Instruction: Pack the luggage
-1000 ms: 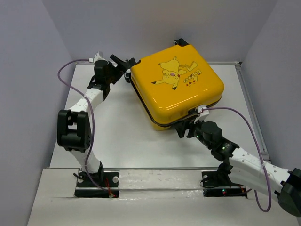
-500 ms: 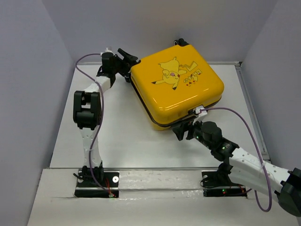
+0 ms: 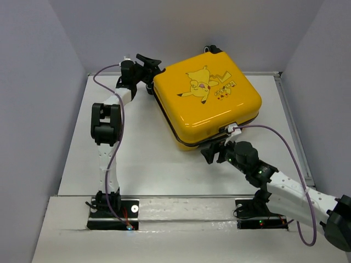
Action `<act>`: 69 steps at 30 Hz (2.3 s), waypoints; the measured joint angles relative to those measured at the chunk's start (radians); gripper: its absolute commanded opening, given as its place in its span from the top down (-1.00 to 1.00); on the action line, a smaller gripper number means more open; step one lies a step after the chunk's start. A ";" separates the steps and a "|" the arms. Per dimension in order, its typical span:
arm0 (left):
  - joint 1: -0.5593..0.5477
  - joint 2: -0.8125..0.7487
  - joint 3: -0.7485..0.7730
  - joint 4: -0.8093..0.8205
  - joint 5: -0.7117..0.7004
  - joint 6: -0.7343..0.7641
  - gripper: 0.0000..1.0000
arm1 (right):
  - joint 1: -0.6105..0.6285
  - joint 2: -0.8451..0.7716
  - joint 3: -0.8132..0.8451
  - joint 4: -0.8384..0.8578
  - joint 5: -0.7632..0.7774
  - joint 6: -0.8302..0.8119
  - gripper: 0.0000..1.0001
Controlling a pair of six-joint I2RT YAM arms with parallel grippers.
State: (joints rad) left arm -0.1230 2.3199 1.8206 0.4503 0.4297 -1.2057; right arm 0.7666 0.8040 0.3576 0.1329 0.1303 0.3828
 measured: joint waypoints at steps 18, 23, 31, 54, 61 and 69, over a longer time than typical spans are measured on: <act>-0.007 0.023 -0.038 0.370 -0.039 -0.256 -0.72 | 0.000 -0.007 0.000 -0.021 0.001 0.014 -0.79; -0.008 0.022 -0.038 0.391 -0.043 -0.259 -0.72 | 0.000 -0.020 0.000 -0.033 0.008 0.015 -0.80; -0.006 -0.080 -0.159 0.345 -0.069 -0.230 -0.69 | 0.000 -0.043 0.000 -0.067 0.032 0.023 -0.80; 0.066 -0.187 -0.187 0.253 -0.052 -0.182 -0.75 | -0.002 0.039 0.046 -0.098 0.140 -0.001 0.00; 0.066 -0.188 -0.206 0.274 -0.036 -0.166 -0.76 | -0.028 0.072 0.061 -0.054 0.151 -0.024 -0.18; 0.066 -0.291 -0.225 0.137 -0.073 0.039 -0.87 | -0.087 0.137 0.062 0.056 0.123 -0.046 -0.12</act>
State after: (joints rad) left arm -0.0570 2.0285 1.5955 0.5877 0.3565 -1.1664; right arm 0.6796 0.9405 0.4194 0.1886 0.2535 0.3370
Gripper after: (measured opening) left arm 0.915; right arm 0.576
